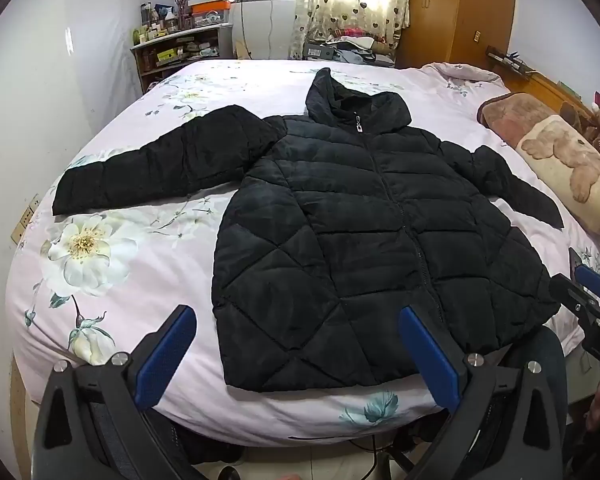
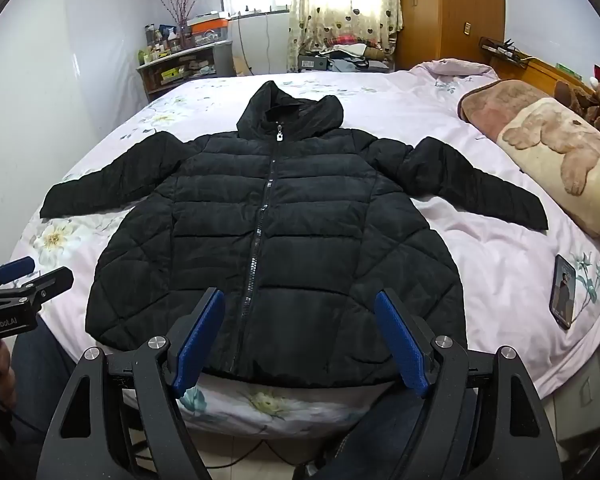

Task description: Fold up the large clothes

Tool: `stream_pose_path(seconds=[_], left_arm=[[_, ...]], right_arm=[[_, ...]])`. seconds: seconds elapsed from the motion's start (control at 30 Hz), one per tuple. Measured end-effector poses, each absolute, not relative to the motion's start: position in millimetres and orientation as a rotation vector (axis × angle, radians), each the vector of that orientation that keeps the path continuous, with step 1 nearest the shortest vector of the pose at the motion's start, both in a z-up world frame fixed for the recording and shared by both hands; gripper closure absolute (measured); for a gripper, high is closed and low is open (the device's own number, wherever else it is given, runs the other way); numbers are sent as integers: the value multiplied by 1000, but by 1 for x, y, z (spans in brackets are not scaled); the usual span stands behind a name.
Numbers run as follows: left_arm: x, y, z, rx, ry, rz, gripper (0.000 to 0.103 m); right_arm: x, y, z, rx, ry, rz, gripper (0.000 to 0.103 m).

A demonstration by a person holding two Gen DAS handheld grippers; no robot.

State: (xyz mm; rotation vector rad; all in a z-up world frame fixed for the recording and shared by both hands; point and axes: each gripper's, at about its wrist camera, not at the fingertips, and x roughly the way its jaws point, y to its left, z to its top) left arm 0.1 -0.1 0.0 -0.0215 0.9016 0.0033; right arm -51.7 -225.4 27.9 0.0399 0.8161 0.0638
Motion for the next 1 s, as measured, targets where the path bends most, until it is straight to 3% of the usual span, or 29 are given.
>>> stream_pose_path(seconds=[1.0], left_arm=[[-3, -3, -1, -23, 910, -17, 1]], right_arm=[[-51, -222, 27, 32, 824, 60, 25]])
